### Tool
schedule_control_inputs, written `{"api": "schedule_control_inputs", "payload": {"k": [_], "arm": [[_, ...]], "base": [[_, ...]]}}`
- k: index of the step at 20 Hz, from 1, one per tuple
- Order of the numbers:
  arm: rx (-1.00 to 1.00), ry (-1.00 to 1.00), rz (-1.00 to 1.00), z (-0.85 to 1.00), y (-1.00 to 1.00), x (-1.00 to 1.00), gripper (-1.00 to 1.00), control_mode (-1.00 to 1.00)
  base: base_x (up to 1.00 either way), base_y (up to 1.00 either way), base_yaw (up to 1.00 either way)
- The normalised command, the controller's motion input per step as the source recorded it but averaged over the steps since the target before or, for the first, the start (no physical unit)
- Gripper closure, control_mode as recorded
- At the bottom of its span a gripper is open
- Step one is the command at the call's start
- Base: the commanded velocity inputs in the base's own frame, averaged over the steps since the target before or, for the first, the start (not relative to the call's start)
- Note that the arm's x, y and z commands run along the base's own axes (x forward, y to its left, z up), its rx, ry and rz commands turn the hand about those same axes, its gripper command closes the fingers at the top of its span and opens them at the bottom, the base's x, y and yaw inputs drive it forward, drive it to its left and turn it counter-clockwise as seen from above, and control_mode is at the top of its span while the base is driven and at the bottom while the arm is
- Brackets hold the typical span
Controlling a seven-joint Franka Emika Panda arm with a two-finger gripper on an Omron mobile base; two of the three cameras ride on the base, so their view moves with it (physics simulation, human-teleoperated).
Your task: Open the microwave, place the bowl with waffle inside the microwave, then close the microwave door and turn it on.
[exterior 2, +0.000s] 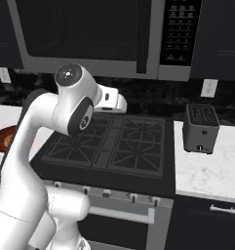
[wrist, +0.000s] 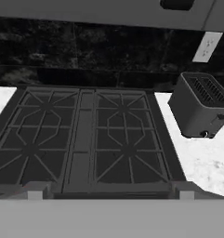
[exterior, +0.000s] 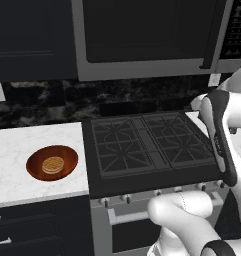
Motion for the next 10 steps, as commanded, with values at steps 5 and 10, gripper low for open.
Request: {"api": "schedule_control_inputs", "payload": {"k": [5, 10], "arm": [[0.08, -0.15, -0.04, 0.87, -0.87, 0.08, -1.00, -1.00], [0.11, -0.15, -0.02, 0.91, -0.41, 0.18, -1.00, -1.00]], "base": [[0.00, 0.00, 0.00], [0.00, 0.00, 0.00]]}}
